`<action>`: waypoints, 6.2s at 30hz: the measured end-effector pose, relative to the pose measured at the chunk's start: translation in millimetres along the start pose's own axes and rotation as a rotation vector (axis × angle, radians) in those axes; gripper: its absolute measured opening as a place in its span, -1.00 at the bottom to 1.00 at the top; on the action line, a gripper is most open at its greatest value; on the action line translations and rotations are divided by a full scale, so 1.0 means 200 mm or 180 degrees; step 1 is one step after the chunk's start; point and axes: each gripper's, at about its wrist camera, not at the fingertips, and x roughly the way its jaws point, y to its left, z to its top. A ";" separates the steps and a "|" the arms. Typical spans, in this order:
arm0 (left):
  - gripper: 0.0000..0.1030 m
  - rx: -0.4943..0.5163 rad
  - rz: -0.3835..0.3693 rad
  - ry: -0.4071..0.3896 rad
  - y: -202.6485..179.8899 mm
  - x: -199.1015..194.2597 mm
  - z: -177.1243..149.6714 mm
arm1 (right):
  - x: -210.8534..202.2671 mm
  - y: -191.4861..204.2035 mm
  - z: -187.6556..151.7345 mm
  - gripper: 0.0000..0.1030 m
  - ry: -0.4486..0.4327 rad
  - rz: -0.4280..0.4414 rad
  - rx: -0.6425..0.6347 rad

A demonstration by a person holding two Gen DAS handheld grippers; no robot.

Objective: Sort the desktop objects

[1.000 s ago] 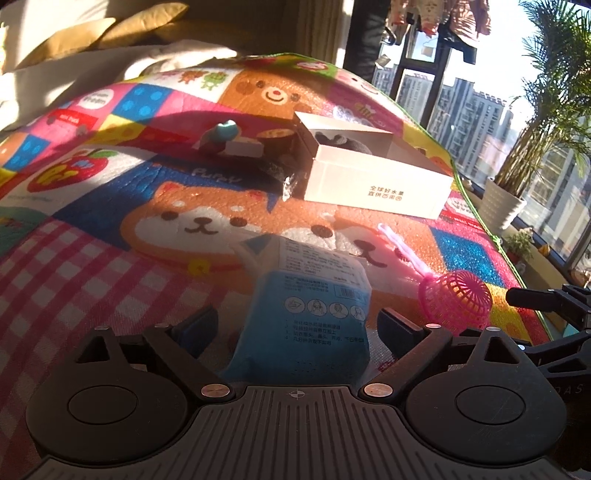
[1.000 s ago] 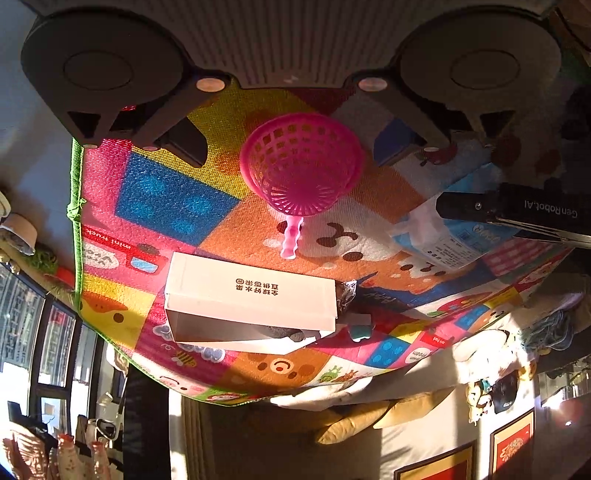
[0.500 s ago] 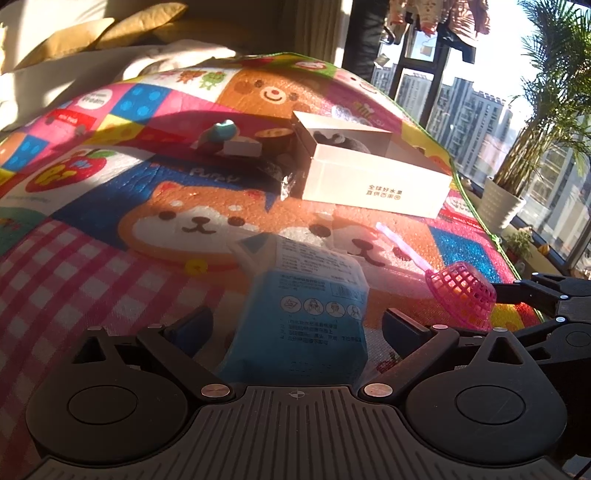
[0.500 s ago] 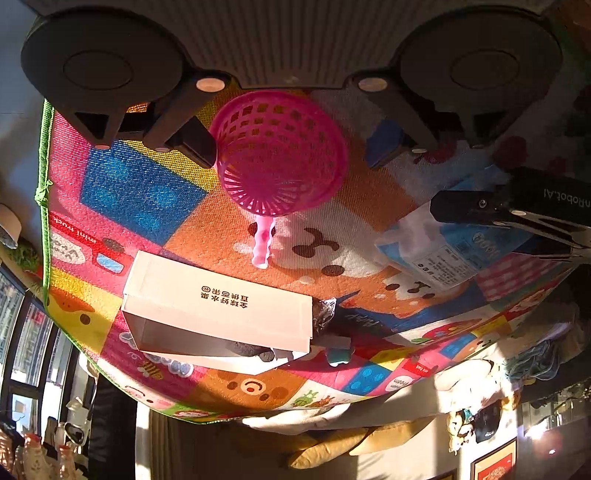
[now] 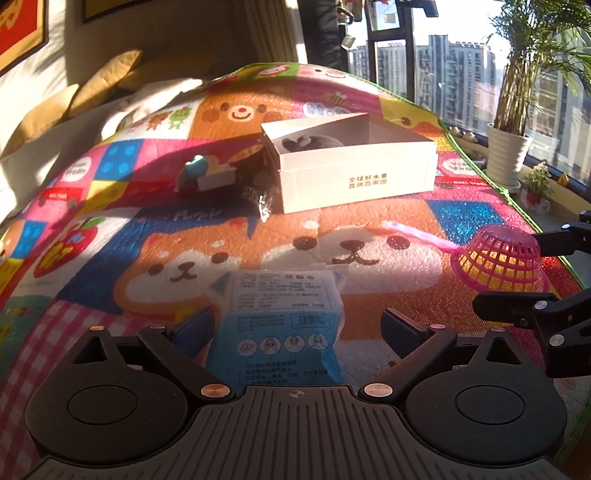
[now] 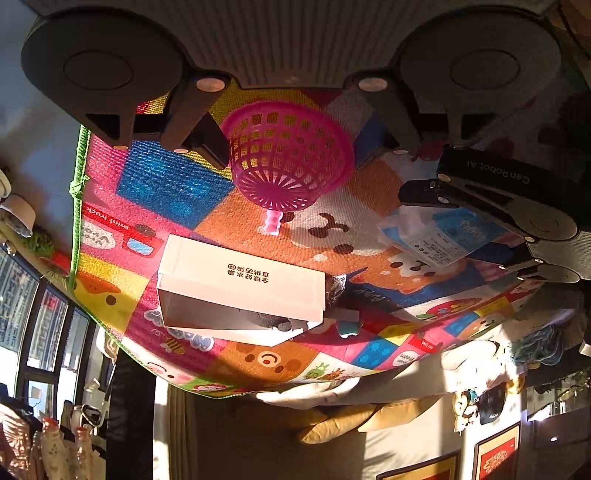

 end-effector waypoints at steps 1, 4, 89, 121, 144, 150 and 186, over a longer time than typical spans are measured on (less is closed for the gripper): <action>0.67 0.0014 0.0025 0.0047 0.00 0.02 -0.01 | -0.02 0.00 0.00 0.43 -0.0019 -0.0016 -0.0003; 0.55 -0.0094 0.0006 0.0097 0.03 0.03 -0.02 | -0.07 -0.02 0.00 0.43 -0.0027 -0.0027 -0.0016; 1.00 -0.1134 0.0020 -0.0350 0.68 0.42 0.23 | 1.54 0.42 1.23 -0.31 0.0906 0.0531 -0.0516; 1.00 -0.0939 0.0272 -0.0113 0.50 0.62 0.51 | 0.44 -0.44 0.19 0.38 -0.0118 0.0436 0.1365; 1.00 -0.0478 0.0068 -0.0113 0.67 0.61 0.51 | 0.49 -0.46 0.16 0.71 -0.0096 0.0468 0.1521; 0.80 -0.0167 -0.0213 -0.0105 0.46 0.63 0.48 | 0.49 -0.46 0.17 0.72 -0.0096 0.0456 0.1510; 0.59 -0.0101 -0.0598 -0.0024 0.11 0.02 0.07 | 0.20 -0.31 0.06 1.00 -0.0133 0.0301 0.1244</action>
